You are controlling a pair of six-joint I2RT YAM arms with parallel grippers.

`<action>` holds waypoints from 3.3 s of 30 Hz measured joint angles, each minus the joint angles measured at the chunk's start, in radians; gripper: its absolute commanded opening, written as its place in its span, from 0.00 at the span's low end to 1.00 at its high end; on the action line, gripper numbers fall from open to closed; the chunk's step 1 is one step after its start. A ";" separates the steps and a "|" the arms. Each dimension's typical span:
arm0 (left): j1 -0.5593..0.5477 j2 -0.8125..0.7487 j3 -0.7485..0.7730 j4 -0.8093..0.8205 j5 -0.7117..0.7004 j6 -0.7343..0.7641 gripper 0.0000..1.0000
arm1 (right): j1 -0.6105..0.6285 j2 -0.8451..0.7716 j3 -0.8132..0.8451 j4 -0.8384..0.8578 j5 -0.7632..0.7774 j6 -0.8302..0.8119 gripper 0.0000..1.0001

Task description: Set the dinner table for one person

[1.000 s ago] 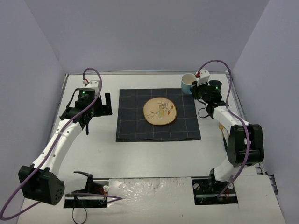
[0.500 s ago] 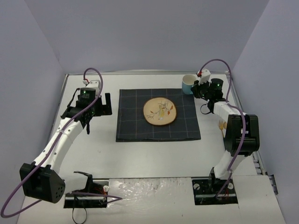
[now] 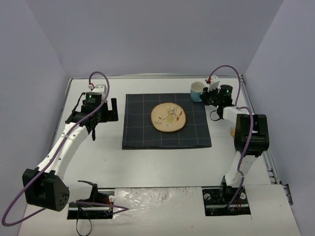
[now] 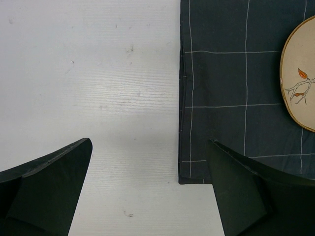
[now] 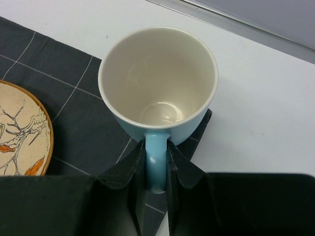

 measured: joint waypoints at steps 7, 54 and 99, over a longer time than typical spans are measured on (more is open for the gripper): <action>0.002 0.014 0.000 0.000 0.000 0.000 0.97 | 0.000 0.033 -0.011 0.050 -0.010 0.001 0.11; -0.022 -0.063 0.038 -0.062 0.048 -0.004 0.97 | -0.205 -0.613 -0.444 -0.620 0.551 0.570 0.85; -0.024 -0.040 0.038 -0.076 0.050 -0.004 0.97 | -0.209 -0.277 -0.289 -0.591 0.429 0.542 0.12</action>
